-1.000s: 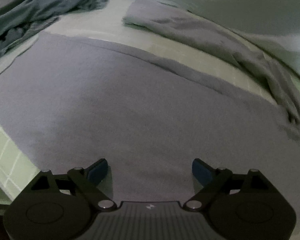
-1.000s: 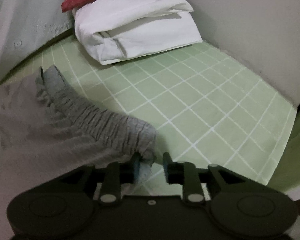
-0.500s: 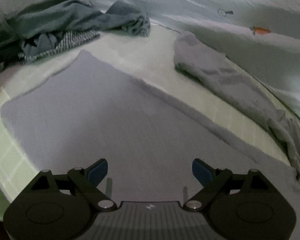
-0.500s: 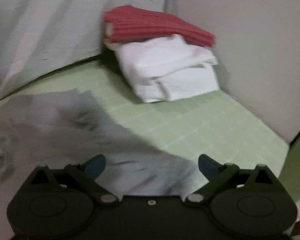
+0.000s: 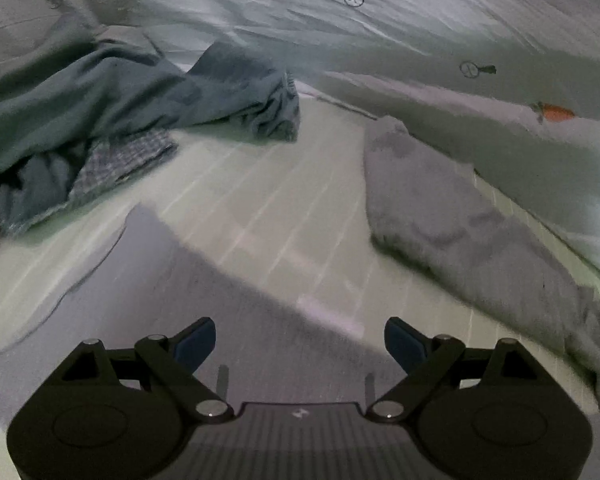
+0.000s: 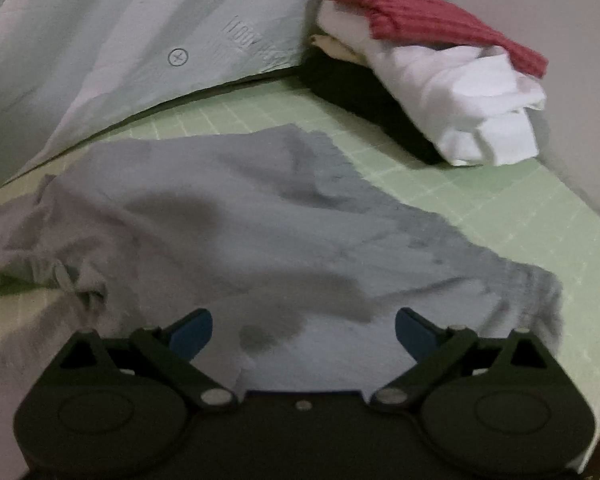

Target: Fold clothes

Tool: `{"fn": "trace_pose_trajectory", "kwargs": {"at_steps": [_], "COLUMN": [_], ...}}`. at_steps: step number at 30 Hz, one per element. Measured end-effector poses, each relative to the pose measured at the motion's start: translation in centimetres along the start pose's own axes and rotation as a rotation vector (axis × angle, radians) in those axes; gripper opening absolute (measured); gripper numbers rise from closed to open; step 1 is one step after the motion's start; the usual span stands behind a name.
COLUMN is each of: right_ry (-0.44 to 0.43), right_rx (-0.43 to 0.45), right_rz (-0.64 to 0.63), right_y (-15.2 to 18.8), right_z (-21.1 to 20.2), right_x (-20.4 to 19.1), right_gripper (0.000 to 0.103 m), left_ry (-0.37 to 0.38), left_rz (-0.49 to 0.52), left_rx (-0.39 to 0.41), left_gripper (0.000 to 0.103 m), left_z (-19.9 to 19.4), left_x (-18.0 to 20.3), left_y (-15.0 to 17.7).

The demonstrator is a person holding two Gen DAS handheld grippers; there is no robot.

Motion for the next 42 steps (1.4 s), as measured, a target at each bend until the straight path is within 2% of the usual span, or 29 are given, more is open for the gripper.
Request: {"fn": "trace_pose_trajectory", "kwargs": {"at_steps": [4,12,19,21,22,23,24,25,28,32,42], "right_ry": [0.007,-0.011,0.002,0.001,0.001,-0.001,-0.002,-0.004,-0.016,-0.028,-0.033], "right_rx": [-0.050,-0.113,-0.109,-0.110,-0.108,-0.106,-0.105,-0.103,-0.095,-0.081,-0.029], "right_rz": [0.005,0.110,0.048,0.052,0.048,0.049,0.046,0.043,0.032,0.016,0.010], "right_y": [-0.5,0.2,0.6,0.6,0.6,0.6,0.6,0.7,0.7,0.8,1.4], "right_z": [1.6,2.9,3.2,3.3,3.2,3.2,3.2,3.2,3.2,3.1,2.8], "right_x": [-1.0,0.3,-0.1,-0.1,-0.1,0.0,0.0,0.0,0.2,0.3,0.3], "right_gripper": [0.099,0.100,0.103,0.103,0.103,0.103,0.103,0.103,0.103,0.103,0.103], "left_ry": [0.029,0.084,0.096,0.078,0.065,0.047,0.026,0.013,-0.019,-0.046,0.163], "left_rz": [-0.008,-0.060,0.007,0.055,0.080,0.106,0.125,0.133,0.151,0.247,0.433], "left_rx": [-0.006,-0.014,-0.047,-0.033,-0.022,-0.009,0.000,0.004,0.039,0.126,0.112], "left_gripper": [0.092,0.090,0.073,0.063,0.053,0.036,0.024,0.004,0.004,0.004,0.004], "left_z": [2.5,7.8,11.4,11.8,11.9,12.0,12.0,12.0,11.1,8.2,2.5], "left_x": [0.6,3.5,6.7,7.7,8.2,8.7,8.9,8.9,8.8,9.0,13.7], "left_y": [-2.7,-6.5,-7.0,-6.5,-6.1,-5.8,-5.7,-5.6,-5.5,-5.1,-0.7]}}
Point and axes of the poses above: each gripper's, at about its wrist camera, not at the fingertips, and z roughly the way its jaws point, x to its right, y to its underside, the point moved 1 cm from there along z, roughly the way its jaws point, and after that the axes turned 3 degrees about -z, right-handed, at the moved point
